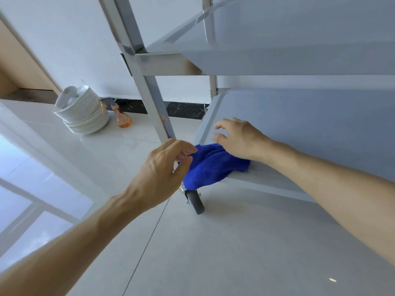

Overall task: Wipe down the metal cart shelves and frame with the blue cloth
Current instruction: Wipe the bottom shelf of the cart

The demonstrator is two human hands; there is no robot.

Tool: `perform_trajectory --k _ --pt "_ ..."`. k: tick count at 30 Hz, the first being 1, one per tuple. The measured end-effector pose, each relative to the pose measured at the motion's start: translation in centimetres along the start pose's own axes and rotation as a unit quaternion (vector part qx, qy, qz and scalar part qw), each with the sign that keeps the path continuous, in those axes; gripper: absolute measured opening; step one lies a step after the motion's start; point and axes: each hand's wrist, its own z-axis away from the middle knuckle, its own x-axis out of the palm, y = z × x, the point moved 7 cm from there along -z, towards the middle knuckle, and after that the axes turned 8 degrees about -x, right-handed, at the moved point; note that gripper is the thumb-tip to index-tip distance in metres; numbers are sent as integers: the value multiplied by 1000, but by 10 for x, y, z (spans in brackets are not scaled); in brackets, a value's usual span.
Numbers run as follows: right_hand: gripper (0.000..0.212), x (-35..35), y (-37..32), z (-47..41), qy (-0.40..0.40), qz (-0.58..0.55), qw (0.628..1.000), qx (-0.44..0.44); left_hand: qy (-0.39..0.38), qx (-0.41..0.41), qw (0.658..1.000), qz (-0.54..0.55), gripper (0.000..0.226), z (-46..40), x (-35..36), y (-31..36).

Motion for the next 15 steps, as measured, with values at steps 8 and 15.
perform_trajectory --k 8,15 --pt "41 22 19 -18 -149 48 988 5 -168 -153 962 -151 40 -24 39 -14" --pt "20 5 29 10 -151 -9 988 -10 -208 -245 928 -189 41 -27 59 -24"
